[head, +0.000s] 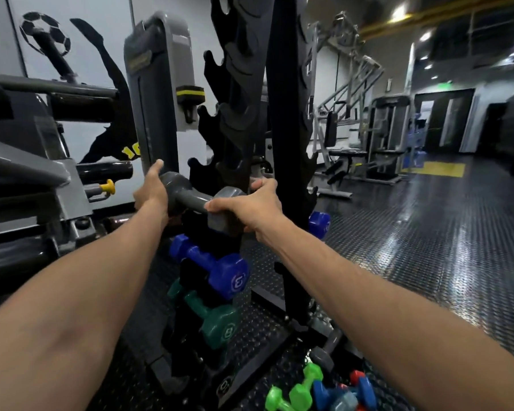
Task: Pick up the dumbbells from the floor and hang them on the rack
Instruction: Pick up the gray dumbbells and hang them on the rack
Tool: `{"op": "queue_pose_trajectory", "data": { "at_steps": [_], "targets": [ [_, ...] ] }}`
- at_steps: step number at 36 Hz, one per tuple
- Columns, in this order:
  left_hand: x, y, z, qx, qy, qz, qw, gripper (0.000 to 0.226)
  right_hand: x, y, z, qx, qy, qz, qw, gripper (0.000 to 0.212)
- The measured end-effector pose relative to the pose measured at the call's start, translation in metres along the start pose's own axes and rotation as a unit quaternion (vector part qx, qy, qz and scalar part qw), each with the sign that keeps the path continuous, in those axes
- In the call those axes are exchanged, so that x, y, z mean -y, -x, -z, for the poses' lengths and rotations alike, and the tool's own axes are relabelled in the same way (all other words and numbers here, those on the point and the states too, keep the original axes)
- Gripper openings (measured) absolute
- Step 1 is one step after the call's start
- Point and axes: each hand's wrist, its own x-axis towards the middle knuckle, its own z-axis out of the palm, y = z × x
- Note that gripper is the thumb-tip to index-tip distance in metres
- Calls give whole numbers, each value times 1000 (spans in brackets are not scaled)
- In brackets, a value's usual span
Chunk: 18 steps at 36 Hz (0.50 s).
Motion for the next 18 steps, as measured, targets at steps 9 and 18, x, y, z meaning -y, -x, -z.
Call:
{"op": "queue_pose_trajectory", "data": {
  "at_steps": [9,18],
  "targets": [
    [8,-39,9,48,-47,-34,997,58,-40,0,-35,11,45,42,998,94],
    [31,-55,9,-7,-87,22,996,101,-17,-14,-36,-55,80,56,994,91]
  ]
}}
